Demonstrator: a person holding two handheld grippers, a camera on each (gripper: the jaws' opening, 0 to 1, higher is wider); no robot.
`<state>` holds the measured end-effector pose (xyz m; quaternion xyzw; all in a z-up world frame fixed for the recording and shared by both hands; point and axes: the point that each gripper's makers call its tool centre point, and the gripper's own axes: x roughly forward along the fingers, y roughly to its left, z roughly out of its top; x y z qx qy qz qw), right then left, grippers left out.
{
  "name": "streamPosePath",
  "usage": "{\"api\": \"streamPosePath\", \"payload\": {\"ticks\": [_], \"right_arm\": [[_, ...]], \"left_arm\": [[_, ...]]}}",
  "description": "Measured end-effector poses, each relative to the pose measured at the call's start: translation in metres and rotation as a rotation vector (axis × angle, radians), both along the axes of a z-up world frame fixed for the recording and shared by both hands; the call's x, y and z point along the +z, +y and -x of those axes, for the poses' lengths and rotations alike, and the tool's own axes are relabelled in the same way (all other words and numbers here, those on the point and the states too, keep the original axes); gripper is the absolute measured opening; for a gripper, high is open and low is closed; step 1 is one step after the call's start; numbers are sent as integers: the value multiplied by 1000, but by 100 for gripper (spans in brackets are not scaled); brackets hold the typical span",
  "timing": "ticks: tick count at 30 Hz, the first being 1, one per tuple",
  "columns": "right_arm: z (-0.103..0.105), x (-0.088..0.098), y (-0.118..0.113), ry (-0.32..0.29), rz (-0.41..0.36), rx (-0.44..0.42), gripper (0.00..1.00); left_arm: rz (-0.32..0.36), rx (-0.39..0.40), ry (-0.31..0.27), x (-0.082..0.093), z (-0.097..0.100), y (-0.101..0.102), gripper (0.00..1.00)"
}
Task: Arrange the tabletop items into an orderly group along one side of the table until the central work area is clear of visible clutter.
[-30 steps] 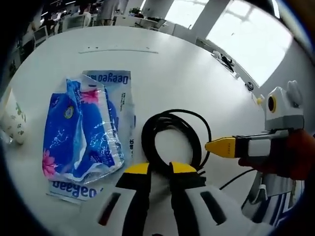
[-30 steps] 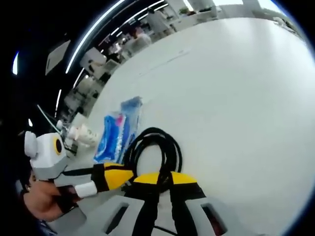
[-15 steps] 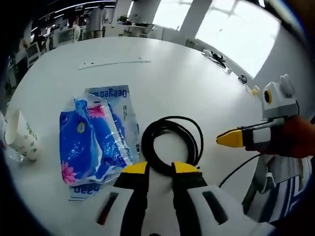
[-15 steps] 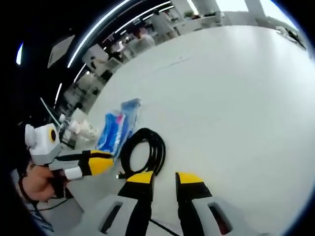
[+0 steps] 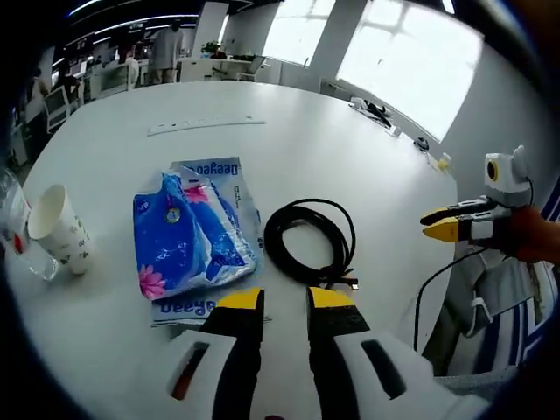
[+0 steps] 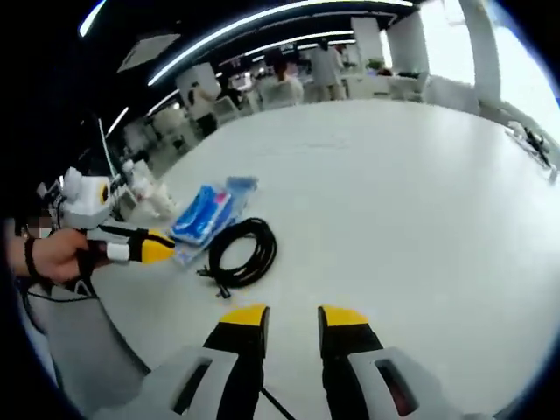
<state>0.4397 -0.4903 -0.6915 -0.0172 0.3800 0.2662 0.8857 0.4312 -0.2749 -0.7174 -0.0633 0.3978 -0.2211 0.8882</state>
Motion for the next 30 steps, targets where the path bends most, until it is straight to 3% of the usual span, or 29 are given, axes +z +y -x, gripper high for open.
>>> {"api": "streamPosePath", "payload": {"ticks": [4, 13, 23, 30], "right_arm": [[15, 12, -18, -50, 55, 21, 22], [53, 17, -52, -76, 119, -19, 22], [76, 5, -32, -61, 88, -41, 23], [79, 2, 0, -49, 70, 7, 27]], "left_arm": [[-1, -9, -17, 4, 6, 4, 16], [-9, -52, -57, 13, 16, 8, 17], [-25, -87, -102, 23, 31, 23, 18], [-22, -36, -87, 18, 35, 41, 18]]}}
